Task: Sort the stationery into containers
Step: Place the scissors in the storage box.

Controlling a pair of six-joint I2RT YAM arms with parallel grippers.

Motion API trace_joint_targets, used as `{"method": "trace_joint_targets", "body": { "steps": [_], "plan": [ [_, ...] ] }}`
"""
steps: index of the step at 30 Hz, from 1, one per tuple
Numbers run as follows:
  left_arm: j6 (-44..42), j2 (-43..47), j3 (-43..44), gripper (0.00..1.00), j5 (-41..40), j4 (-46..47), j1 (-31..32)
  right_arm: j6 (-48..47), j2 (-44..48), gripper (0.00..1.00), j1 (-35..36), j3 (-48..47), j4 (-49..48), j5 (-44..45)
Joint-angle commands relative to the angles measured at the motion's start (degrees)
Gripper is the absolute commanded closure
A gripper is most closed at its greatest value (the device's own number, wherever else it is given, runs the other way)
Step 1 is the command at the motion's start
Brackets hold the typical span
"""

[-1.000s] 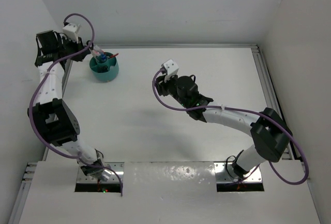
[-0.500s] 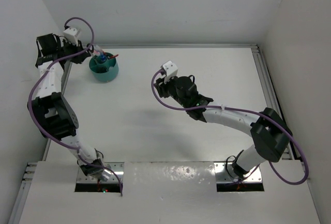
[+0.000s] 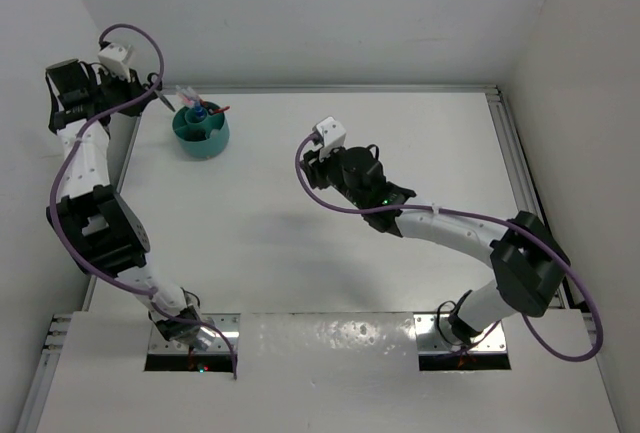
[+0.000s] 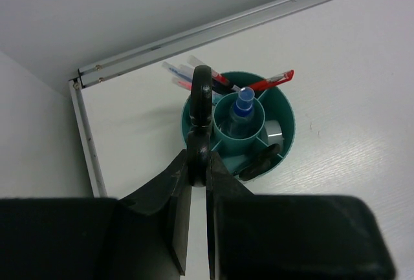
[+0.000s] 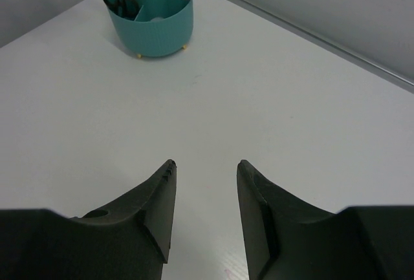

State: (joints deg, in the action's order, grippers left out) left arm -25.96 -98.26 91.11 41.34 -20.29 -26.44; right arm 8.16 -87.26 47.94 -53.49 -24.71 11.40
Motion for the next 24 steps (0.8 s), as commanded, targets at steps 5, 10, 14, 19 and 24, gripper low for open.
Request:
{"method": "trace_joint_targets", "body": {
  "steps": [5,10,14,19,24],
  "plan": [
    [-1.29,-0.18,0.12,1.0,1.11,-0.1,-0.29,-0.17,2.1,0.59,0.57,-1.17,-1.57,0.47],
    [-1.73,-2.11,-1.37,1.0,-0.03,0.34,0.86,-0.17,2.36,0.58,0.66,-0.56,-1.31,0.64],
    [-2.61,-3.6,-1.72,1.0,-1.96,-0.1,2.53,0.01,2.89,0.58,0.66,-0.03,-1.22,0.99],
    [-2.96,-5.1,-1.99,1.0,-2.84,-0.97,3.14,-0.43,3.77,0.58,0.66,1.02,-1.22,1.96],
    [-4.01,-5.89,-3.31,1.0,-4.34,-1.41,3.58,-0.52,4.12,0.58,0.66,1.64,-1.66,2.4]
  ]
}}
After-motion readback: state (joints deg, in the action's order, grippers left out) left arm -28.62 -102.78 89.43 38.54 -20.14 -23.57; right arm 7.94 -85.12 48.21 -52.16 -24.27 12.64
